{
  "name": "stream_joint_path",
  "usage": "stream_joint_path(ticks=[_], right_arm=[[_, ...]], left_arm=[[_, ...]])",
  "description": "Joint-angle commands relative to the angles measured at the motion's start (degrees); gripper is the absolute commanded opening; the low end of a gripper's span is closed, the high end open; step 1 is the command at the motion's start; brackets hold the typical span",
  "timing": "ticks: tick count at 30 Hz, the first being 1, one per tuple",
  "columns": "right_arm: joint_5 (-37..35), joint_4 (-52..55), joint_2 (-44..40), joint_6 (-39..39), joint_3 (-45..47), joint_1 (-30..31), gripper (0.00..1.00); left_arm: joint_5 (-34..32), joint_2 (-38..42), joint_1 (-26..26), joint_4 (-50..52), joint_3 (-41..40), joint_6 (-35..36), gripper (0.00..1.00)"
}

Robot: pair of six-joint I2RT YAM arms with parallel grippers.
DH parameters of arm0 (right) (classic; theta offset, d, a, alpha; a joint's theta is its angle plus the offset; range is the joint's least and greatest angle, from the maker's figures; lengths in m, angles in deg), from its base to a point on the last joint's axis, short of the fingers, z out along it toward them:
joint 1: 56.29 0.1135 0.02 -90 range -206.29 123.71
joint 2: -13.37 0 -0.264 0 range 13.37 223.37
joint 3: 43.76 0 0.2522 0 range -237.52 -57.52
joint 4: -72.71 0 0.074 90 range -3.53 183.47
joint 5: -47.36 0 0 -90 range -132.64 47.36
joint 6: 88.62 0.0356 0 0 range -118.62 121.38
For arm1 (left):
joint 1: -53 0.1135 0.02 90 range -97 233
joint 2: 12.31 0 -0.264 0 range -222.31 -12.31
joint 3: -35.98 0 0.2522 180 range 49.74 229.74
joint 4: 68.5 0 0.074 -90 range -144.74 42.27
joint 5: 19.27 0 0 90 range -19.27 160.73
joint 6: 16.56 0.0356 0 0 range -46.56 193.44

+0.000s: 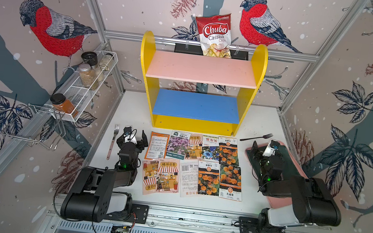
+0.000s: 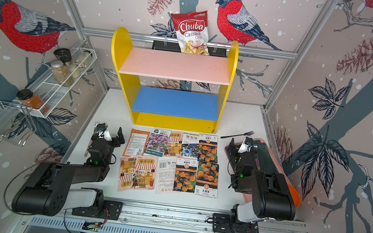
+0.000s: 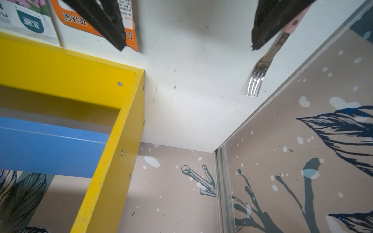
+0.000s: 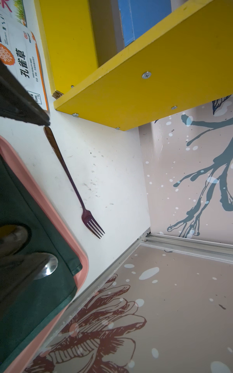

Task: Take the seed bag off the shelf
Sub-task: Reset both arms

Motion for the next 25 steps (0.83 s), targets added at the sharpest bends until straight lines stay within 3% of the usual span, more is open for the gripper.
stream_joint_path(ticks=[1,5,9,25], right_arm=[[-0.03,-0.67,-0.02,0.24,-1.01,-0.39,1.00],[0.34,-0.65,0.08,0.43,-1.14,-0.65,1.00],[1.31,-0.09,0.16,0.99,-1.41,-1.31,1.00],[3.52,0.25,0.20,2.04,-1.74,-2.77,1.00]], left_arm=[[4.35,-4.06,0.28,-7.17,2.13,1.91,0.96],[7.38,-10.21,0.16,-12.40,2.37,3.43,0.98],[8.82,-9.79,0.22,-3.16,6.65,4.20,0.99],[8.86,-9.92,0.05,-3.49,6.83,4.21,0.99]])
